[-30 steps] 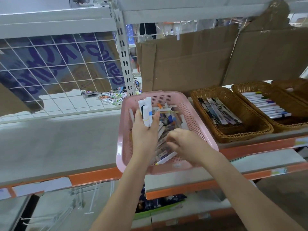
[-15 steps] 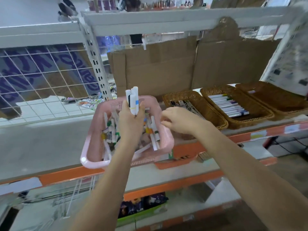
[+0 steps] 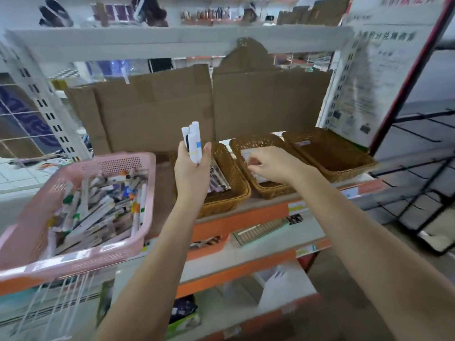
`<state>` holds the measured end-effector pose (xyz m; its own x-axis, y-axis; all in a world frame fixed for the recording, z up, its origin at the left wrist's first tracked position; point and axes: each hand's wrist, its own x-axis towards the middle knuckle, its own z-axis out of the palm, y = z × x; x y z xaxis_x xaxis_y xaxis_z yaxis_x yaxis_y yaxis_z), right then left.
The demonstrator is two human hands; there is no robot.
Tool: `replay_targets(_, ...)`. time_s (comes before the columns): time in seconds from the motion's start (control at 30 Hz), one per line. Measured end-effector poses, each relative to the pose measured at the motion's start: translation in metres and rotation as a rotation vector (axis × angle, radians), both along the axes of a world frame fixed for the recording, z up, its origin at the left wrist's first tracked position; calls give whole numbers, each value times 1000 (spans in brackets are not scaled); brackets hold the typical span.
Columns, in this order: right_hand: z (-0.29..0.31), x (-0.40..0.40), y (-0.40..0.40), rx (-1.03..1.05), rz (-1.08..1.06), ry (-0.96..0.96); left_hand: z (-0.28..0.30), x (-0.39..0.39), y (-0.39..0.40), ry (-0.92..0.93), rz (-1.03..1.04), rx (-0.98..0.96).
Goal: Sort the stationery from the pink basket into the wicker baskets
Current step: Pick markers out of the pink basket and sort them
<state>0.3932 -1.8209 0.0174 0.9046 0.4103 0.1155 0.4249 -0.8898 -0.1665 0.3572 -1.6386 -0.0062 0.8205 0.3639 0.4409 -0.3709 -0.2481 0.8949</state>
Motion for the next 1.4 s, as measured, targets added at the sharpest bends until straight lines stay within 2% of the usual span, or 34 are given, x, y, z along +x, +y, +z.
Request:
replay_targets(0.33,-32,53,-92,16,-123,34,-26,64,-87,46,-143,40)
replay_targets(0.53,-58,72,-132,39,-114,70,-41,94,-133,90,-111,45)
replay_targets(0.8,-97,84,-160,120,66,51,-66,118,-178,117,76,31)
replay_targets(0.9,-114,82,-160,147,171,-39,-74,124,-186,137,142,-11)
replay_targets(1.0,-125,75,-161,218,242,-139,-78,123,-189,147,163,31)
replay_targets(1.1,-134,68,-162,316,240,-316,-78,124,-187,206,120,220)
replay_targets(1.17,-140,66,-161,320,212,-416,-76,129,-182,300,38,494)
replay_targets(1.27,-146,68,-160,324,202,-485,-75,141,-176,398,-114,1045)
replay_targets(1.33,-148,69,-160,332,213,-520,-75,146,-176,445,-200,1271)
replay_targets(1.4,-150,69,-160,352,218,-532,-78,152,-178,494,-293,1402)
